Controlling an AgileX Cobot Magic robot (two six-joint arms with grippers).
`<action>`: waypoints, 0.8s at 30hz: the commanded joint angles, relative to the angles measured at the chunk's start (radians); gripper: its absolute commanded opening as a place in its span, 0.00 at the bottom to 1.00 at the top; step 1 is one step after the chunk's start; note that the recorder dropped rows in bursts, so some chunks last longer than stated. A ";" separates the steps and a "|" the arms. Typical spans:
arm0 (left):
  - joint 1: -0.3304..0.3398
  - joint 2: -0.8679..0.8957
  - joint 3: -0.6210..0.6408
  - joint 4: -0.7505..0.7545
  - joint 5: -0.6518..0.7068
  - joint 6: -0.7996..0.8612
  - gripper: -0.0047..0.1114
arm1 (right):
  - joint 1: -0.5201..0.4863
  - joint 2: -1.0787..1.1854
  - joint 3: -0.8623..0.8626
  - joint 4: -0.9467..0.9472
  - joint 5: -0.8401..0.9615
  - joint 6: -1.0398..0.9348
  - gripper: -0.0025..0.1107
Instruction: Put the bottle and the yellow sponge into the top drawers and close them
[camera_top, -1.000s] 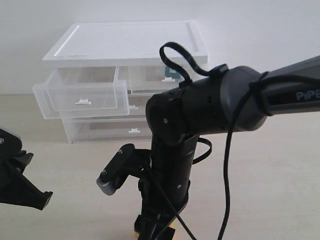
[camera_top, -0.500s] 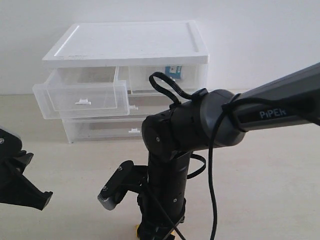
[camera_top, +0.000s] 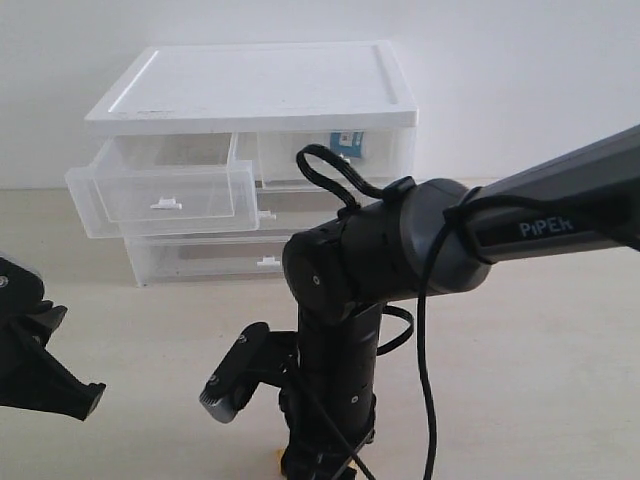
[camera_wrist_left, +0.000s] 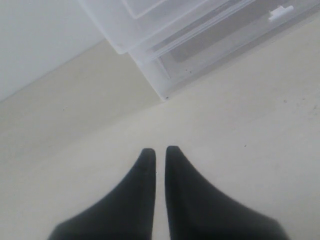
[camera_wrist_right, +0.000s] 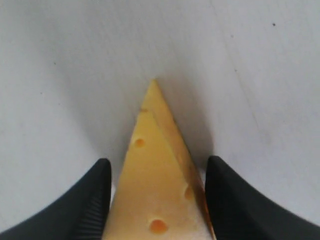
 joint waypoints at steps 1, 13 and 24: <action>0.002 -0.010 0.006 0.006 0.003 -0.011 0.07 | 0.001 -0.081 -0.002 -0.031 0.013 0.030 0.02; 0.002 -0.010 0.006 0.006 0.005 -0.011 0.07 | 0.001 -0.203 -0.032 -0.128 0.057 0.115 0.02; 0.002 -0.010 0.006 0.054 0.068 -0.011 0.07 | 0.001 -0.205 -0.032 -0.125 0.017 0.112 0.02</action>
